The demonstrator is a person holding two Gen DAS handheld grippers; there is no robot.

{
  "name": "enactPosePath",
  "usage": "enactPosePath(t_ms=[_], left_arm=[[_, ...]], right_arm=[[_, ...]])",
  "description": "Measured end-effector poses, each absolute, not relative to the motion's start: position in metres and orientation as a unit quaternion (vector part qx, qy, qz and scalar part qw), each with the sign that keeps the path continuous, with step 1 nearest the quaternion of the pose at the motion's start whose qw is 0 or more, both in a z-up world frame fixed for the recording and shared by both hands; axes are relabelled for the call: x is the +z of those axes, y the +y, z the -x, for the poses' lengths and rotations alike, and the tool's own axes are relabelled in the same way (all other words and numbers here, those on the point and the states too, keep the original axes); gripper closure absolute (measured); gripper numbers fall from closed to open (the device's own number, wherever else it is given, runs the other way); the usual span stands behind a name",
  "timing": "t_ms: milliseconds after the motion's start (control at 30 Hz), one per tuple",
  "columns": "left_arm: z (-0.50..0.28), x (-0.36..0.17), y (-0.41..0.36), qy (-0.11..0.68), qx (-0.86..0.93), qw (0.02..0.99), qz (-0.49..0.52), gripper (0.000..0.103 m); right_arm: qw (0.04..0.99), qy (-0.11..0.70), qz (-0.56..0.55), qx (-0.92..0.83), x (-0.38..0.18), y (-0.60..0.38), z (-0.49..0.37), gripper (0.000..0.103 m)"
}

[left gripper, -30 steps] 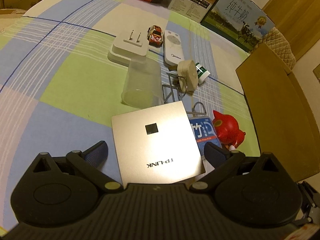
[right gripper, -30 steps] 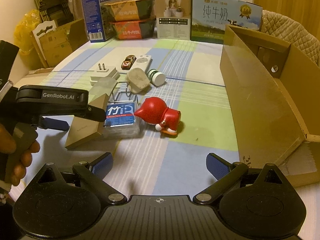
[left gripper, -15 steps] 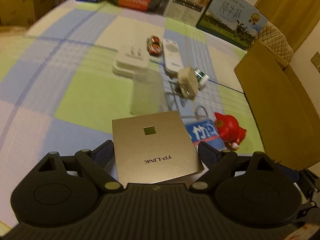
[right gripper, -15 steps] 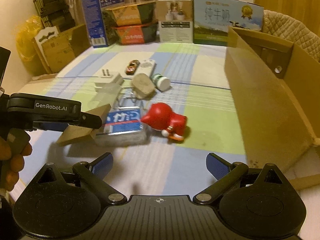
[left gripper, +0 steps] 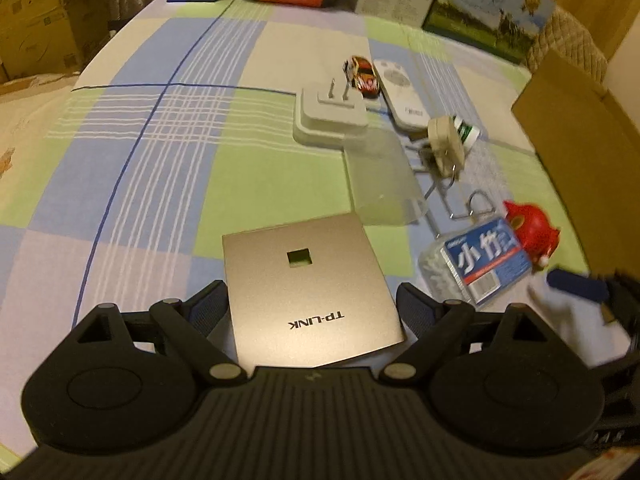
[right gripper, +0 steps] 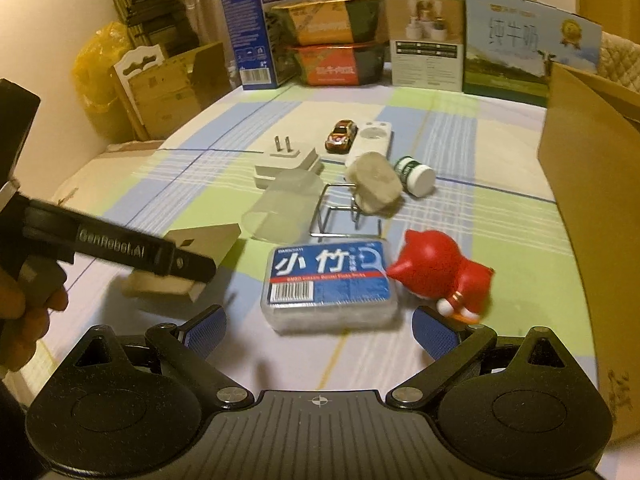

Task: Organize rigid objects
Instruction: 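Grasp the silver TP-LINK panel with the left tool while the right tool grasps the blue floss box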

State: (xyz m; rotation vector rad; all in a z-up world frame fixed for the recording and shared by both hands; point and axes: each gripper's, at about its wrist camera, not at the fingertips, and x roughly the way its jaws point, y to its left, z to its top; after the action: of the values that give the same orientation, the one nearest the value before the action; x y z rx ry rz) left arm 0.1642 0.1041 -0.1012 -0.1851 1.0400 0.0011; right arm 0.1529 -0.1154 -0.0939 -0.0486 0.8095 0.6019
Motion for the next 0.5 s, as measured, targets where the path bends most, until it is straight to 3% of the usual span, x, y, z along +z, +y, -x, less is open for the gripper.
enactPosePath(t_ms=[500], left_arm=[[-0.164, -0.11, 0.102, 0.484, 0.008, 0.873, 0.06, 0.014]], right_arm=[[0.878, 0.39, 0.058, 0.273, -0.118, -0.091, -0.178, 0.007]])
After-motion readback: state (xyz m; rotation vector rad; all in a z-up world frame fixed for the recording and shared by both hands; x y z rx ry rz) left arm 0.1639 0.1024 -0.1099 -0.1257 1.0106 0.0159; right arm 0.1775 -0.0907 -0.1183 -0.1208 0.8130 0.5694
